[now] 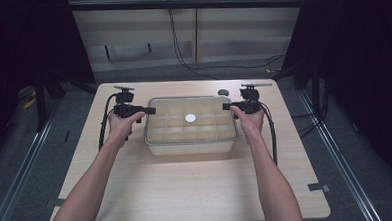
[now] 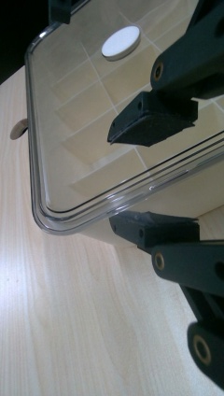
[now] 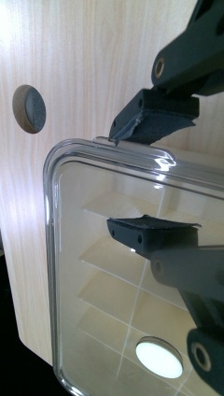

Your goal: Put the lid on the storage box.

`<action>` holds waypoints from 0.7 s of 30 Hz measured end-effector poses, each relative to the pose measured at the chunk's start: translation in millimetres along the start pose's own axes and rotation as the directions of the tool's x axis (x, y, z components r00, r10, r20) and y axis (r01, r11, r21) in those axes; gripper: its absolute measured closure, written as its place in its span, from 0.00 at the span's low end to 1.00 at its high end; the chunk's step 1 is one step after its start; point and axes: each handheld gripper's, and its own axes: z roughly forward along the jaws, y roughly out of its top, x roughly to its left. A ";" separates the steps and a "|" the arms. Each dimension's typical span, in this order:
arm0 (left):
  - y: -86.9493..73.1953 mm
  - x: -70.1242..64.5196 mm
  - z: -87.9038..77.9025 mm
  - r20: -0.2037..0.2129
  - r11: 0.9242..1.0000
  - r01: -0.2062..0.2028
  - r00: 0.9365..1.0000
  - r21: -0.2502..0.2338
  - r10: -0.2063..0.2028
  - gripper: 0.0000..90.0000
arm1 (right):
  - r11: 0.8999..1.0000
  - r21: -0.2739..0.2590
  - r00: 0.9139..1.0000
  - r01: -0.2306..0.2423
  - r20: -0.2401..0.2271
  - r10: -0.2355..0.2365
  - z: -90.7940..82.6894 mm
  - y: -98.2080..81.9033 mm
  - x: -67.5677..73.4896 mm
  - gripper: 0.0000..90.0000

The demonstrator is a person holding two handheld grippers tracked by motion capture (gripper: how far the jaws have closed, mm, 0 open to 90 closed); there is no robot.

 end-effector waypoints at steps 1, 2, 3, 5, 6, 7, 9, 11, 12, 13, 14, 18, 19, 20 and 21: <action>0.0 -0.4 0.1 -0.002 1.000 -0.002 1.000 0.000 0.002 0.57 | 1.000 0.000 1.000 0.000 0.000 0.000 0.0 0.1 -0.1 0.57; 0.3 -0.3 0.0 -0.007 1.000 -0.008 1.000 0.001 0.008 0.57 | 1.000 0.001 1.000 0.001 -0.001 -0.001 0.0 0.1 -0.2 0.57; 0.3 -0.3 0.0 -0.007 1.000 -0.008 1.000 0.001 0.008 0.57 | 1.000 0.001 1.000 0.001 -0.001 -0.001 0.0 0.1 -0.2 0.57; -0.2 -1.6 0.6 -0.006 1.000 -0.001 1.000 -0.004 0.001 0.57 | 1.000 0.001 1.000 0.001 -0.001 -0.001 -0.1 -0.2 -0.1 0.56; -0.2 -1.6 0.6 -0.006 1.000 -0.001 1.000 -0.004 0.001 0.56 | 1.000 0.001 1.000 0.001 -0.001 -0.001 -0.1 -0.2 -0.1 0.56; -0.5 -1.8 0.4 -0.008 1.000 -0.003 1.000 -0.002 0.003 0.56 | 1.000 0.003 1.000 0.005 0.002 -0.005 -0.3 -0.1 0.3 0.56; -1.4 -1.6 0.0 -0.009 1.000 -0.011 1.000 -0.001 0.011 0.56 | 0.999 -0.002 0.999 0.038 0.024 -0.038 -1.1 -0.2 2.3 0.54; -2.3 -4.2 0.0 -0.033 1.000 -0.024 0.999 -0.013 0.024 0.54 | 0.997 0.002 0.996 0.077 0.048 -0.077 -2.3 0.5 5.3 0.54; -2.3 -4.2 0.0 -0.033 1.000 -0.024 0.999 -0.013 0.024 0.54 | 0.997 0.005 0.996 0.078 0.047 -0.078 -2.7 0.6 5.4 0.54; -2.2 -5.2 -0.8 -0.040 0.999 -0.033 0.999 -0.004 0.033 0.54 | 0.997 0.005 0.996 0.078 0.047 -0.078 -2.7 0.6 5.4 0.54; -2.4 -7.4 -2.0 -0.047 0.999 -0.042 0.998 0.006 0.043 0.54 | 0.998 0.013 0.997 0.060 0.037 -0.061 -2.9 0.0 3.0 0.48; -7.6 -8.1 -5.0 -0.039 0.999 -0.044 0.998 -0.003 0.044 0.48 | 1.000 -0.021 1.000 0.000 -0.022 -0.001 -8.4 -4.3 -4.1 0.41; -9.4 -7.6 -5.6 -0.041 0.999 -0.041 0.998 -0.007 0.040 0.47 | 1.000 -0.027 1.000 -0.001 -0.031 0.001 -10.0 -5.2 -5.0 0.41; -9.4 -7.6 -5.6 -0.041 0.999 -0.041 0.998 -0.007 0.040 0.46 | 1.000 -0.027 1.000 -0.001 -0.031 0.001 -10.0 -5.2 -5.0 0.41; -12.7 -7.0 -7.8 -0.049 0.999 -0.041 0.998 -0.013 0.041 0.44 | 0.999 -0.030 0.999 0.010 -0.032 -0.011 -14.7 -7.4 -5.6 0.39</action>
